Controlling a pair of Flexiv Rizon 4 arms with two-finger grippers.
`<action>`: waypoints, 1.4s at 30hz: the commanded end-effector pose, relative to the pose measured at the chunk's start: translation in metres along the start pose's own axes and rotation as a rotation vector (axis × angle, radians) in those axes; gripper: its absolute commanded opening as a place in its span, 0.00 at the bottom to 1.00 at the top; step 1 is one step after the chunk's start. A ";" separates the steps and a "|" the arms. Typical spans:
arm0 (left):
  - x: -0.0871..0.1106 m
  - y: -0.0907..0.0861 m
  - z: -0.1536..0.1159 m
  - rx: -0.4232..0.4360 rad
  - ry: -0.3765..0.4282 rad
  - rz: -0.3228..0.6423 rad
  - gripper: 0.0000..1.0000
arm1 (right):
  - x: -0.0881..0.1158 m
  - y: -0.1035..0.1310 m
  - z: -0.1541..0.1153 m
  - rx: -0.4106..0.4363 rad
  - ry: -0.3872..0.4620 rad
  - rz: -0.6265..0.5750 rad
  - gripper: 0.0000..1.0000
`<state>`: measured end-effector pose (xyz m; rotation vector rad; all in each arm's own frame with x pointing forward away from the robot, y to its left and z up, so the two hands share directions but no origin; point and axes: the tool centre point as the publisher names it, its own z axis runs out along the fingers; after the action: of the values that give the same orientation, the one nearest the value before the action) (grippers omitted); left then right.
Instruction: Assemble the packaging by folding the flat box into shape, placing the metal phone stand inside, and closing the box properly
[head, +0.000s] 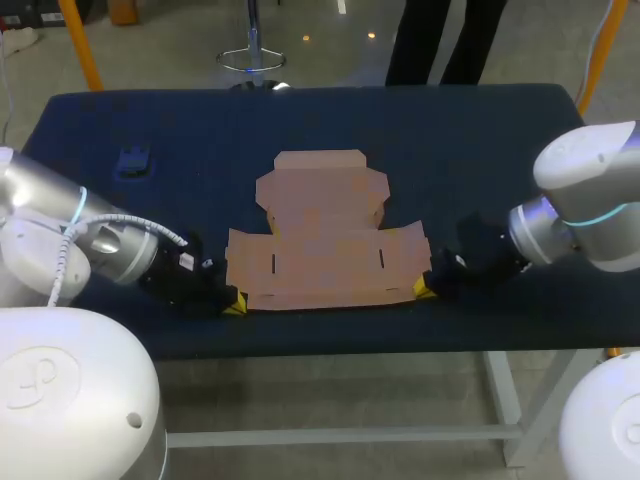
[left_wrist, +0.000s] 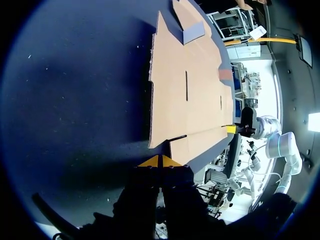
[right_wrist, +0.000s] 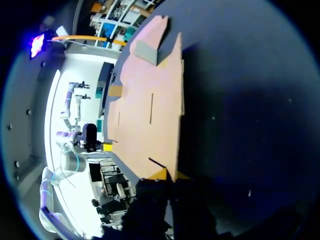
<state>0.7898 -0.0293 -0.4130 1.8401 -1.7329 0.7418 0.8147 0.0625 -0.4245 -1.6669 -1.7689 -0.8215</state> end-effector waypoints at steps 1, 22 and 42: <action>-0.002 -0.003 0.004 -0.014 0.008 0.004 0.00 | -0.001 0.002 0.004 0.003 0.002 0.000 0.00; 0.007 -0.006 0.002 -0.018 0.013 0.037 0.00 | 0.014 0.004 0.004 0.000 -0.018 -0.033 0.00; 0.020 -0.003 0.001 -0.024 -0.046 0.043 0.00 | 0.021 0.001 0.008 -0.003 -0.068 -0.030 0.00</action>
<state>0.7954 -0.0418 -0.4056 1.8068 -1.7961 0.7159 0.8168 0.0793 -0.4168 -1.6840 -1.8367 -0.7944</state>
